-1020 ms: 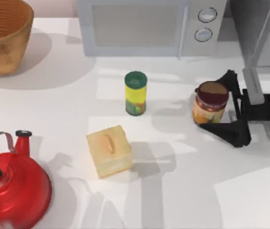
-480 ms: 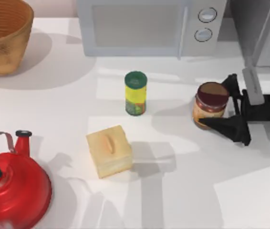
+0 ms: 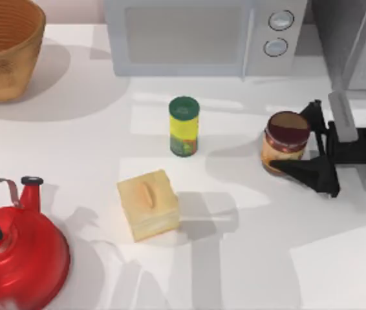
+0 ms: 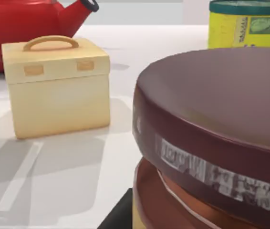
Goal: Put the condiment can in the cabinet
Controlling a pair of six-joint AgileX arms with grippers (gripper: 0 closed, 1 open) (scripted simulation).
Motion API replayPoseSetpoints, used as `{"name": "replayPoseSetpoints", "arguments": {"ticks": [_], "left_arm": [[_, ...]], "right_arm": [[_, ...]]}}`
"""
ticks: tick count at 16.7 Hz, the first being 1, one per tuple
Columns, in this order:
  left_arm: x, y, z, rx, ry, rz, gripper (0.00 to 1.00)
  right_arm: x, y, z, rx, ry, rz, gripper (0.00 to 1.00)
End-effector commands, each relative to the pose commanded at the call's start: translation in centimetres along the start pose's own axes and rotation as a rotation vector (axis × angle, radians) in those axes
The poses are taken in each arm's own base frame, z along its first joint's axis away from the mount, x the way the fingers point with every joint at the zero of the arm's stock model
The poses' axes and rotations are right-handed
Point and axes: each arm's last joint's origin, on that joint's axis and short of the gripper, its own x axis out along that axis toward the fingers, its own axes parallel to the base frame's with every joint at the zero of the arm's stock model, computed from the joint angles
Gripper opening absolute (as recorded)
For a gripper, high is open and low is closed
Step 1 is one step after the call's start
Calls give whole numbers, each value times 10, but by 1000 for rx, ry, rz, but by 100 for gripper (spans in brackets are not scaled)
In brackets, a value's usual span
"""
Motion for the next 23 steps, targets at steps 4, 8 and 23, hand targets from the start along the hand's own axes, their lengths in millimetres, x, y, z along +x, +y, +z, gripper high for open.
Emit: {"name": "replayPoseSetpoints", "arguments": {"ticks": [4,8,23], "left_arm": [[0,0,0,0,0,0,100],[0,0,0,0,0,0,100],[0,0,0,0,0,0,100]], "right_arm": [[0,0,0,0,0,0,0],[-1,-2,7,3,0,-4,0],[-1,-7,103,1,0,-5,0]]}}
